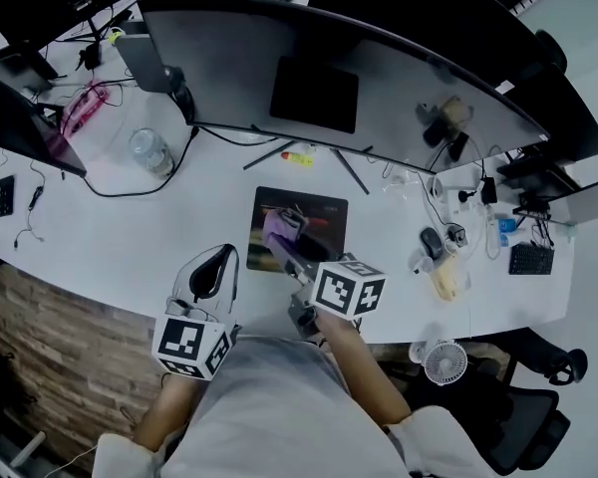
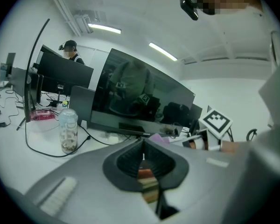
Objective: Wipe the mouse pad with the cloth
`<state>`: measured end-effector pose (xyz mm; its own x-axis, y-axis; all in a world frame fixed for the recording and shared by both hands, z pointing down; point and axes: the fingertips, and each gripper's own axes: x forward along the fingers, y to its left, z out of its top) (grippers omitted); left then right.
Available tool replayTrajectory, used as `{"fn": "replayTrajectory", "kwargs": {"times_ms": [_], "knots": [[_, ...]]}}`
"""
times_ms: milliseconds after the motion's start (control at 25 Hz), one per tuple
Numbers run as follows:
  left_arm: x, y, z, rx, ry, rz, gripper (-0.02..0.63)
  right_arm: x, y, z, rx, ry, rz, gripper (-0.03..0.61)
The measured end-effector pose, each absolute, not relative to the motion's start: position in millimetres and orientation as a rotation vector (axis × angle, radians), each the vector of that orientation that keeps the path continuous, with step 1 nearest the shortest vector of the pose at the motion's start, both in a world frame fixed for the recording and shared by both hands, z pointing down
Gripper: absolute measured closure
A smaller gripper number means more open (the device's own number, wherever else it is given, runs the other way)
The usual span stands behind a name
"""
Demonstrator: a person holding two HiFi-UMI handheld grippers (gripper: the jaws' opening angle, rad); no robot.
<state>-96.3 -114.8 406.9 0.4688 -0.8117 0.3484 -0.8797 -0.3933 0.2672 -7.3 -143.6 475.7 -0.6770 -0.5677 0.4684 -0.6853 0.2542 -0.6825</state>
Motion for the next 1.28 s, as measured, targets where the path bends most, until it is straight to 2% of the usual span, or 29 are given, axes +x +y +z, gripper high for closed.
{"fn": "replayTrajectory", "kwargs": {"times_ms": [1280], "knots": [[-114,-124,441,2.222,-1.392,0.297,0.614,-34,-206,600,1.094,-2.148,1.514,0.377]]}}
